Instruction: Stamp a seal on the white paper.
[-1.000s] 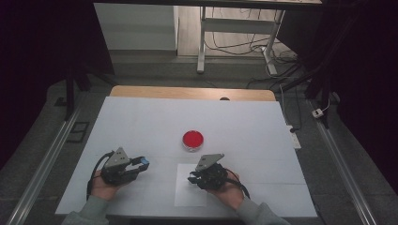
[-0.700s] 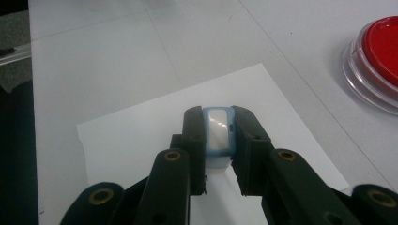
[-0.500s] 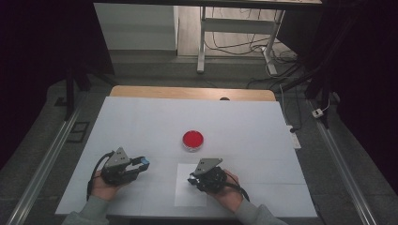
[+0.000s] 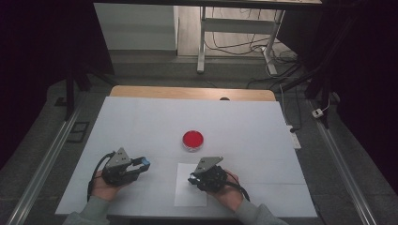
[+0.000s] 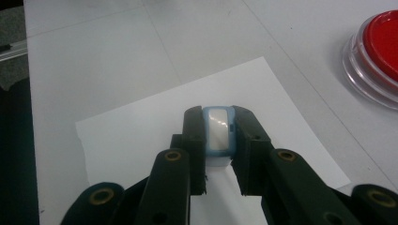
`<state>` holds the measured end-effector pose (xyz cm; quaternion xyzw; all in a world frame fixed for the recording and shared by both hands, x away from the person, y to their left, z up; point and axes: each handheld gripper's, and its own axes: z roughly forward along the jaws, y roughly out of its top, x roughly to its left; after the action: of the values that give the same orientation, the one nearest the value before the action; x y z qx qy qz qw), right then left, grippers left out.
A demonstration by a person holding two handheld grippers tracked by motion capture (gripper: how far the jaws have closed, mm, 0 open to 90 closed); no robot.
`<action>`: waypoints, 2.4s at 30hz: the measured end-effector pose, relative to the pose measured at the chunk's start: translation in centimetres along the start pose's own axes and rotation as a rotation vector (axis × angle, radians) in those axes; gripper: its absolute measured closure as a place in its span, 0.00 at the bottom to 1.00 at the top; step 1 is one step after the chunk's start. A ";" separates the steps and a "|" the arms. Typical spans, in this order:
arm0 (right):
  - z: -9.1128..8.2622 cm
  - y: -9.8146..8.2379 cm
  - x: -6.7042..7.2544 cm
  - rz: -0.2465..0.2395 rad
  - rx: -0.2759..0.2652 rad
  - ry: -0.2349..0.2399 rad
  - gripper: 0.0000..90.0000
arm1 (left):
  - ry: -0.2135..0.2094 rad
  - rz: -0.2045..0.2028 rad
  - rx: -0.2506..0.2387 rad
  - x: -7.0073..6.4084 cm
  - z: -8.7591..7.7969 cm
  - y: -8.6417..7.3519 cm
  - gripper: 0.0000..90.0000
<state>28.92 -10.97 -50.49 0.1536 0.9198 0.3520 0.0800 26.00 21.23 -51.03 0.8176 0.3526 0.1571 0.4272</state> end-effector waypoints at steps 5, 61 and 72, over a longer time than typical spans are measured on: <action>0.1 0.2 -0.2 0.011 0.012 0.009 0.85 | 0.001 -0.001 0.002 0.0 0.0 0.0 0.72; -4.3 1.0 -2.4 0.144 -0.238 0.067 0.84 | -0.007 0.005 -0.002 0.0 0.0 0.0 0.72; -5.1 0.9 -2.9 0.167 -0.283 0.054 0.84 | -0.009 0.014 0.004 -0.2 0.1 0.0 0.72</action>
<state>30.57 -14.49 -46.02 0.2072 0.8470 0.4873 0.0463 25.96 21.02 -51.06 0.8215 0.3454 0.1557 0.4261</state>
